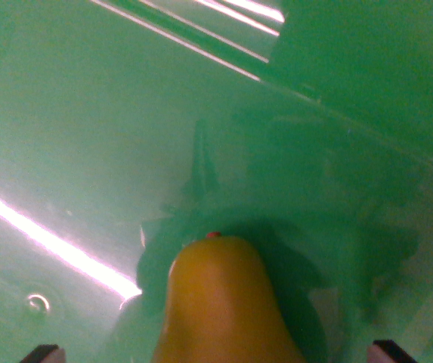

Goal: Pick fruit

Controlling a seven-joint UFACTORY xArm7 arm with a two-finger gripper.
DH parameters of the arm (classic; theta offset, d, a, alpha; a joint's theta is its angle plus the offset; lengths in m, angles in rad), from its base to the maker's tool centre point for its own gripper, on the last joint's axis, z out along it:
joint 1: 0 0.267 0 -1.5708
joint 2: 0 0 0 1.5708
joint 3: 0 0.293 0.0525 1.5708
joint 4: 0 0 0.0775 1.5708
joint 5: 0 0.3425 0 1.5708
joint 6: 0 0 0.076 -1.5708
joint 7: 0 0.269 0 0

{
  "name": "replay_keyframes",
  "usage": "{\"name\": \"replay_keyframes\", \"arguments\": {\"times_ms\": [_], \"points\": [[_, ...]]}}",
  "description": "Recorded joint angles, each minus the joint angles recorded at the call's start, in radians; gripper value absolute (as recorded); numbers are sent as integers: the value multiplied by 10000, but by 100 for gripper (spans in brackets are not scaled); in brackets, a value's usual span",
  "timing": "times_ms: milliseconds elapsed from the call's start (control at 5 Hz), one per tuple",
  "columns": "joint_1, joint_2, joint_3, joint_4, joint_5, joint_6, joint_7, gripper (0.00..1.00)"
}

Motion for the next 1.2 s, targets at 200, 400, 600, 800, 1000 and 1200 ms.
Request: {"name": "replay_keyframes", "arguments": {"times_ms": [200,400,600,800,1000,1200], "points": [[-48,126,-6,-198,7,-323,-285,100],[-48,126,-6,-198,7,-323,-285,100],[-48,126,-6,-198,7,-323,-285,100],[-48,126,-6,-198,7,-323,-285,100],[-48,126,-6,-198,7,-323,-285,100],[-48,126,-6,-198,7,-323,-285,100]]}}
